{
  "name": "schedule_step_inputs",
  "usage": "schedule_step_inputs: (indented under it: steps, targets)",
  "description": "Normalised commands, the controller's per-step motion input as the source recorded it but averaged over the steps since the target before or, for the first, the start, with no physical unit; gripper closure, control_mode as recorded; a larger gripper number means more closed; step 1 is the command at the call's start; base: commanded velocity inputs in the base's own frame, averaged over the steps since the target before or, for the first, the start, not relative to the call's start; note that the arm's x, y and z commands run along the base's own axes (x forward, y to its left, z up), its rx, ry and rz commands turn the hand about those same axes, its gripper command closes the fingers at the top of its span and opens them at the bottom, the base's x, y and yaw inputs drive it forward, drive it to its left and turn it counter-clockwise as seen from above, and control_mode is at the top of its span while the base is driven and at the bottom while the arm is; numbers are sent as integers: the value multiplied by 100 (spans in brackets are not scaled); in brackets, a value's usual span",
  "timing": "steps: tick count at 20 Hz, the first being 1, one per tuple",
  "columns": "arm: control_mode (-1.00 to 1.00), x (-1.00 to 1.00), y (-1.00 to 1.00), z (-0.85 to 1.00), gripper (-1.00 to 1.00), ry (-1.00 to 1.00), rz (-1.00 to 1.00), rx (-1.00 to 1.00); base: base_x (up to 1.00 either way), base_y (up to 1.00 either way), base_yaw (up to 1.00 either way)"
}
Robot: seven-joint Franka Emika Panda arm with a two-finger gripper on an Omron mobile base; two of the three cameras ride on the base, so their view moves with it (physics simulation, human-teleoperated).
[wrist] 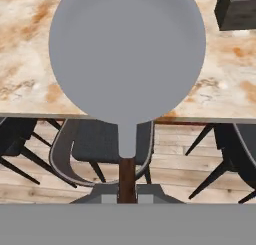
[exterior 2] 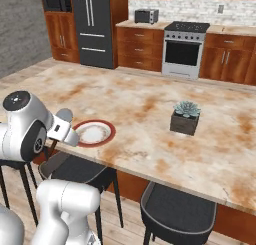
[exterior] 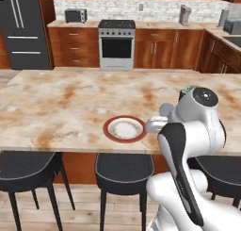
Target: Take the fork and place it on the left side of the plate. Then take the spoon and place it on the right side of the plate. Make sure they're directly next to the plate.
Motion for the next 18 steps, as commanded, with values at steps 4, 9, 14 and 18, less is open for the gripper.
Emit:
schedule_step_inputs:
  steps: [4, 9, 14, 18]
  targets:
    - [100, 0, 0, 0, 100, 0, 0, 0, 81, -13, 0]
    - [-100, 81, -44, -11, 100, 17, 0, 2, 0, 0, 0]
    - [-100, 57, -61, -6, 100, 31, -1, 2, 0, 0, 0]
    - [-100, 50, -50, -31, 100, 25, -1, 0, 0, 0, 0]
